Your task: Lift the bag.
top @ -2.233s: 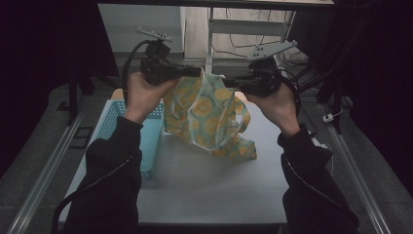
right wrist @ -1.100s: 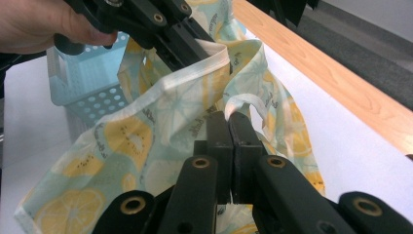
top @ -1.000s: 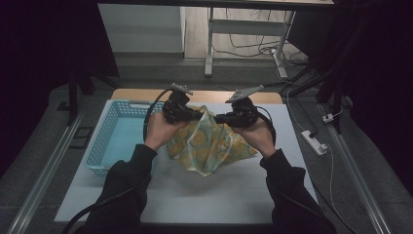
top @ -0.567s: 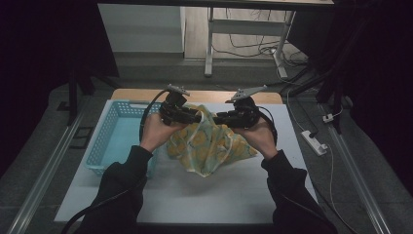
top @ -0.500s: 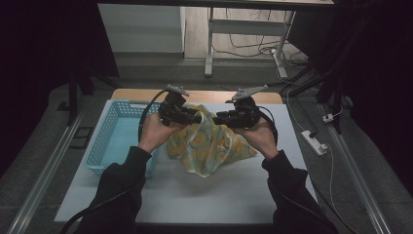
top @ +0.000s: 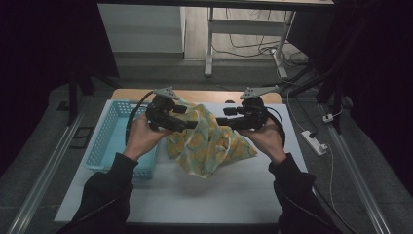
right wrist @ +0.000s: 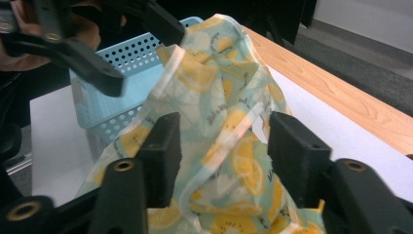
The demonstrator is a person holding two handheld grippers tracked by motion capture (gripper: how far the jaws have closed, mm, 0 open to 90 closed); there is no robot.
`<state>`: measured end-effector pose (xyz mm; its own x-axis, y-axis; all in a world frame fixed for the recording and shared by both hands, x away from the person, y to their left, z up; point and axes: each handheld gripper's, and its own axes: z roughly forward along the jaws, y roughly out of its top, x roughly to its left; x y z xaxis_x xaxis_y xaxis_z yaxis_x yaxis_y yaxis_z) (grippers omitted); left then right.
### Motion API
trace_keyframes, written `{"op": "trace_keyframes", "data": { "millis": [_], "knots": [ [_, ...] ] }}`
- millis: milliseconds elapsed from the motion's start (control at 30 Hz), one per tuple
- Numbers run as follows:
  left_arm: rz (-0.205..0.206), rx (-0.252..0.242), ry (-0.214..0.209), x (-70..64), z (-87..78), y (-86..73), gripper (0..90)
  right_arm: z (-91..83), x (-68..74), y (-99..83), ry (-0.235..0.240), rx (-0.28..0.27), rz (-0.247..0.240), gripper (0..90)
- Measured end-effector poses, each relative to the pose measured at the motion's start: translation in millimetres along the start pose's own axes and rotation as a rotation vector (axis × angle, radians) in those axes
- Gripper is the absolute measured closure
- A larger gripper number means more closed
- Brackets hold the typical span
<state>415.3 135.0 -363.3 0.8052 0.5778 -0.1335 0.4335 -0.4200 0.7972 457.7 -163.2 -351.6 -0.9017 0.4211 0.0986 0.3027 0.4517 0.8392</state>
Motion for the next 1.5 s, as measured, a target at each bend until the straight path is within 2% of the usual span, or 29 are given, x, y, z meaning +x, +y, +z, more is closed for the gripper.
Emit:
{"op": "trace_keyframes", "data": {
  "millis": [200,400,633,800,900,1067,1233,1500],
  "knots": [
    [-0.003,0.002,0.040,-3.1,-12.4,-15.3,13.0,-7.0,0.6,-10.7,-0.021,-0.003,0.010,35.2],
    [-0.017,-0.024,0.019,-4.3,-20.8,-37.8,5.3,-9.5,4.2,-21.3,-0.019,0.008,0.030,26.6],
    [-0.051,-0.037,-0.007,-6.1,-23.6,-71.0,1.4,-7.1,14.4,-35.9,-0.041,0.032,0.010,15.2],
    [-0.067,-0.032,0.011,-9.5,-24.7,-93.7,0.0,-4.3,20.7,-48.6,-0.039,0.024,-0.001,12.6],
    [-0.073,-0.038,0.044,-13.1,-26.0,-105.2,0.0,-2.5,25.3,-56.6,-0.047,0.022,-0.013,10.9],
    [-0.090,-0.040,0.054,-18.7,-26.9,-122.4,0.0,-1.0,33.0,-70.8,-0.067,0.017,-0.025,7.9],
    [-0.112,-0.027,0.062,-23.5,-28.9,-137.7,0.0,-3.9,35.9,-84.8,-0.087,0.017,-0.012,3.1],
    [-0.150,-0.036,0.077,-32.8,-36.1,-160.7,0.0,-11.9,38.9,-103.3,-0.108,0.020,-0.002,2.2]
  ]
}}
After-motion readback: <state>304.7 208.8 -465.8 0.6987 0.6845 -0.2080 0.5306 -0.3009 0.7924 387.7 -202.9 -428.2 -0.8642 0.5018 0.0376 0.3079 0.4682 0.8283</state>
